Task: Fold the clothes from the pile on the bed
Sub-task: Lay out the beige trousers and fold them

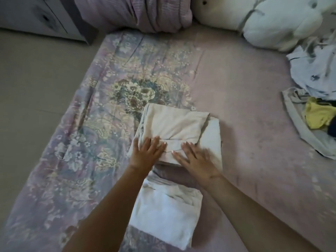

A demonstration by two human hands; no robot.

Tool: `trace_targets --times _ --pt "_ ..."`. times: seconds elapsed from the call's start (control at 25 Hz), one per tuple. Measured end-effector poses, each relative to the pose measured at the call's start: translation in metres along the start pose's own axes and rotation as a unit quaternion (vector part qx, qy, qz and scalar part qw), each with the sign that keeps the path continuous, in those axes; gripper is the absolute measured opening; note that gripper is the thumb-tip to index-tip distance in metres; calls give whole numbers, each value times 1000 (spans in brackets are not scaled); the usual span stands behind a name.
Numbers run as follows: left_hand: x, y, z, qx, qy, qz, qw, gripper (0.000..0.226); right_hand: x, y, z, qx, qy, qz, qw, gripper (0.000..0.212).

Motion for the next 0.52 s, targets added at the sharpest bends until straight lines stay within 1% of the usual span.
trace_targets --times 0.04,0.08,0.12,0.16,0.2,0.24,0.28,0.32,0.36,0.4,0.44,0.48,0.52 --pt "1 -9 16 42 -29 -5 999 92 7 -3 16 57 16 21 998 83" --pt "1 -13 20 62 -42 -7 997 99 12 -8 31 104 13 47 993 89" --pt "-2 -13 21 56 -49 -6 997 103 12 -12 33 132 18 75 988 90" --pt "-4 -13 16 66 -59 -9 996 106 12 -16 37 144 20 98 985 87" --pt "-5 -9 9 67 -65 -3 996 107 11 -19 42 173 10 108 979 86" --pt "-4 -4 3 58 -72 5 996 106 9 -20 45 189 25 109 976 93" --pt "-3 0 6 58 -74 11 996 102 7 -21 52 184 45 116 975 102" --pt "-3 3 13 81 -78 7 994 99 5 -19 54 169 52 116 977 108" --pt "-3 4 18 104 -97 -5 990 100 6 -19 60 185 47 105 976 107" --pt "-3 3 22 124 -119 -19 985 103 9 -19 64 218 55 97 970 101" --pt "-2 5 23 121 -132 -25 983 103 9 -18 68 244 74 95 962 95" --pt "-1 4 27 132 -137 -25 981 97 9 -16 69 264 89 91 956 91" --pt "0 2 31 177 -141 -21 974 89 8 -12 64 271 105 89 953 89"
Point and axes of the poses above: each hand's wrist, its own y-axis towards the middle knuckle, its own z-axis out of the palm, x = y × z, the point moved 6 cm from there along y, towards the middle knuckle, and after that the axes turned 8 degrees about -y, right-handed, at the moved point
